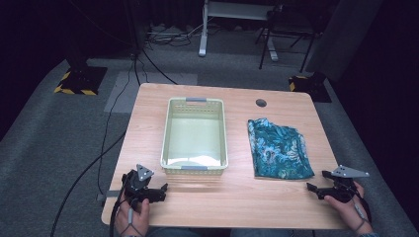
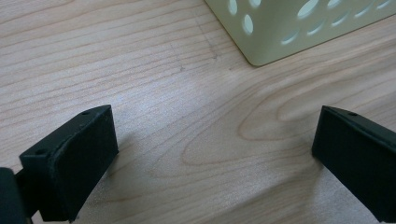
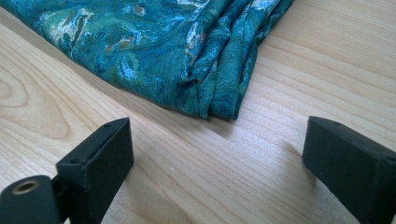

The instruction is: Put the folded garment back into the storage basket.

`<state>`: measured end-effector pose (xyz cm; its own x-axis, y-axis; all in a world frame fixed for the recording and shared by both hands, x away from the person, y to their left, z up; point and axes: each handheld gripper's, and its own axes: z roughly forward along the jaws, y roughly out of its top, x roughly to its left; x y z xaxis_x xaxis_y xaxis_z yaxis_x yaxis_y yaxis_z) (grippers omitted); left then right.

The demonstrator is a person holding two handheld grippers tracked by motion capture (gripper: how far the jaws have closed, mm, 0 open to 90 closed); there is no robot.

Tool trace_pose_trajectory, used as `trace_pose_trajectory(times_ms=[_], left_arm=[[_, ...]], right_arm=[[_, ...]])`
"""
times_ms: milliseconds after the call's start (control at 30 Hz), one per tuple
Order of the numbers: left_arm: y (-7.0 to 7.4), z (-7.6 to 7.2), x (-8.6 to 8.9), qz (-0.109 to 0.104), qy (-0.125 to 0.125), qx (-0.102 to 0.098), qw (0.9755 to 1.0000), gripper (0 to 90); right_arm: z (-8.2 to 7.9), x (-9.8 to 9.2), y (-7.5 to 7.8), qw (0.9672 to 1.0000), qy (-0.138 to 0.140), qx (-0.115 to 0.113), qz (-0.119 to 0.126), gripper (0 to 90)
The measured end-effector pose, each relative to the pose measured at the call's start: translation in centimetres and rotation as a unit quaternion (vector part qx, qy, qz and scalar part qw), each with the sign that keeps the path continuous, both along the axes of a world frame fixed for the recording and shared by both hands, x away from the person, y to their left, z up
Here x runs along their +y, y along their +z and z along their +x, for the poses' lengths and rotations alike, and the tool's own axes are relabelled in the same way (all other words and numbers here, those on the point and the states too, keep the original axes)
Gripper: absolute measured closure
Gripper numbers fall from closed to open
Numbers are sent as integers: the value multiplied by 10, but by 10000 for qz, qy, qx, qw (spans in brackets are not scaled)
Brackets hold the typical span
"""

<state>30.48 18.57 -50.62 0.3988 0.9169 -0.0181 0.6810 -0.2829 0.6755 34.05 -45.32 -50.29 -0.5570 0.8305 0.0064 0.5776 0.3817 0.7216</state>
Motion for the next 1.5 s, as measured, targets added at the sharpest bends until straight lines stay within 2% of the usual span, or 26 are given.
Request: trace_pose_trajectory(times_ms=[1100, 1500], left_arm=[[0, 0, 0, -10, 8, 0, 10000, 3], [0, 0, 0, -9, 7, -1, 10000, 3]], right_arm=[[-1, -1, 1, 10000, 86, -28, 14, 120], [-5, 3, 15, 9996, 76, -199, 192, 129]])
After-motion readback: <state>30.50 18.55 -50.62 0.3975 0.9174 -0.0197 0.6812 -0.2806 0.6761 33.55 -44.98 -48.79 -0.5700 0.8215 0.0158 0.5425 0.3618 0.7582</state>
